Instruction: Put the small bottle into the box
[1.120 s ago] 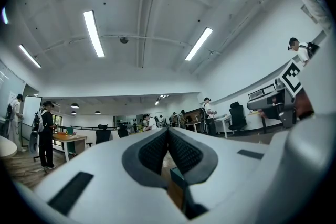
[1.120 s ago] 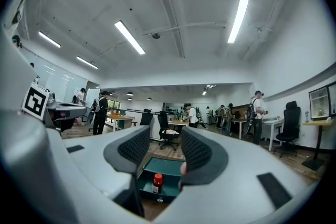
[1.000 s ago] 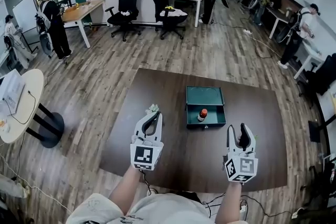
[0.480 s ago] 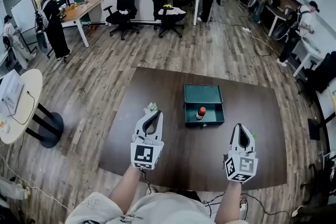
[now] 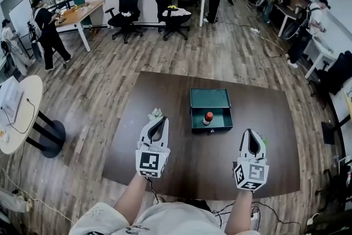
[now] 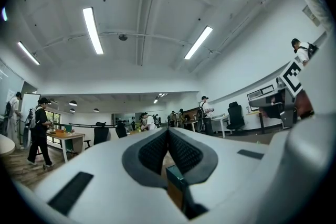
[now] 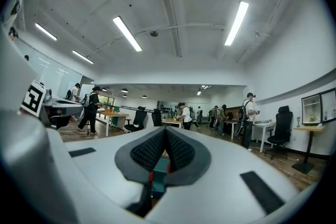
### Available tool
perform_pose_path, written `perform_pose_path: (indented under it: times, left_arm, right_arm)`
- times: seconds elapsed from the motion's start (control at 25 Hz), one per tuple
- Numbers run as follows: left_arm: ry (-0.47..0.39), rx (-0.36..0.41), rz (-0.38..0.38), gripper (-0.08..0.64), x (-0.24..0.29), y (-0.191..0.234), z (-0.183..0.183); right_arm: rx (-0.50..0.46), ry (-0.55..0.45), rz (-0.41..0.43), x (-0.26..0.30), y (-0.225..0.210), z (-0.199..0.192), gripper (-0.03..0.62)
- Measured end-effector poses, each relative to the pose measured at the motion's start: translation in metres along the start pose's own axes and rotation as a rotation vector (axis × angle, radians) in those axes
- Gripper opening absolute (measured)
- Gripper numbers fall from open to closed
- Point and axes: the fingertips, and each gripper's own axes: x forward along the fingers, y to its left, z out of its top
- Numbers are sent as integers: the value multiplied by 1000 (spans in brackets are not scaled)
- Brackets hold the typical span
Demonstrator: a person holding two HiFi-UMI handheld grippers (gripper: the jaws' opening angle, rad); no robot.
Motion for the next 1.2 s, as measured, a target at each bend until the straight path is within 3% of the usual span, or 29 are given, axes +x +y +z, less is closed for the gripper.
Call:
perform_pose_path:
  times: [1.2]
  left_arm:
    - [40,-7,13,2,2,-11,-19]
  right_arm:
    - [-25,40,26,7,-3,-19,0]
